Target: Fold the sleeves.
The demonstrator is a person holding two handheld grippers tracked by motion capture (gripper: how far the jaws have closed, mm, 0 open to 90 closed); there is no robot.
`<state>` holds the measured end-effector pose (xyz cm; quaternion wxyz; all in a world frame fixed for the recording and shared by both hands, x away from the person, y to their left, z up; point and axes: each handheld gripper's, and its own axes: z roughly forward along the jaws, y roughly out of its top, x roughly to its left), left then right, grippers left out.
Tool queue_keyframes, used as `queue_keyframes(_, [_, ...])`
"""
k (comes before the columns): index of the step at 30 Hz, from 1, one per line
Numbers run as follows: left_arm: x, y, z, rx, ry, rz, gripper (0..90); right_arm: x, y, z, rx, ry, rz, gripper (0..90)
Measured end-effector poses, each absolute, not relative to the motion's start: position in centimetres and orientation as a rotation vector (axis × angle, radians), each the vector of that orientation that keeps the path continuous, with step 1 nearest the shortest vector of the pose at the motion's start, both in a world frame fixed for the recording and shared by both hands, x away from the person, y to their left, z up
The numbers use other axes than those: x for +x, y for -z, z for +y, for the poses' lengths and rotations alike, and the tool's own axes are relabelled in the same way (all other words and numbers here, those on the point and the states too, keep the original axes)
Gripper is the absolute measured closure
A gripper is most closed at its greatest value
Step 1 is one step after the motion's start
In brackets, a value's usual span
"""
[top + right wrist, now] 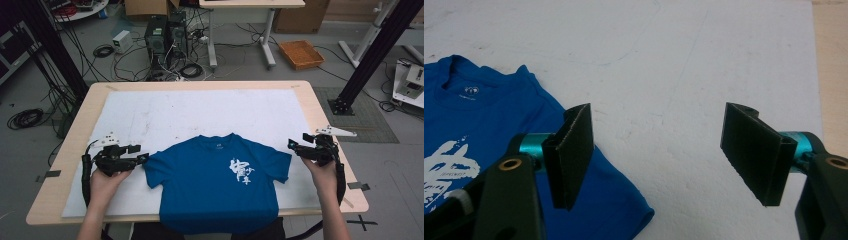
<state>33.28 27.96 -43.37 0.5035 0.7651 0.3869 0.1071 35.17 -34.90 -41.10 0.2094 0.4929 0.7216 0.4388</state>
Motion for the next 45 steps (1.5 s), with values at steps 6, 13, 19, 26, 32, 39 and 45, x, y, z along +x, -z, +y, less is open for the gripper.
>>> queue_keyframes(6, [33.6, 43.9, 28.0, 1.883, -0.215, 0.981, 45.2, 35.1, 41.0, -34.9, 1.369, -1.225, 2.005, 29.4])
queue_keyframes(13, [33.8, 44.5, 28.3, 1.898, -0.172, 1.023, 51.4, 35.2, 41.1, -34.9, 1.374, -1.218, 2.009, 29.4])
queue_keyframes(19, [34.0, 44.9, 28.4, 1.912, -0.166, 1.056, 53.4, 35.2, 41.1, -34.9, 1.374, -1.22, 2.007, 29.4])
queue_keyframes(26, [34.2, 45.2, 27.8, 1.963, -0.177, 1.028, 66.2, 35.2, 41.2, -34.9, 1.376, -1.214, 2.01, 29.4])
queue_keyframes(32, [33.9, 44.8, 27.7, 1.948, -0.182, 0.985, 85.4, 35.2, 41.2, -34.8, 1.373, -1.213, 2.012, 29.4])
queue_keyframes(39, [33.6, 44.2, 28.2, 1.871, -0.127, 1.003, 87.0, 35.2, 41.2, -34.9, 1.375, -1.215, 2.01, 29.5])
queue_keyframes(45, [33.0, 42.3, 27.0, 1.796, -0.059, 1.025, 87.1, 35.1, 40.9, -35.0, 1.378, -1.231, 1.995, 29.5])
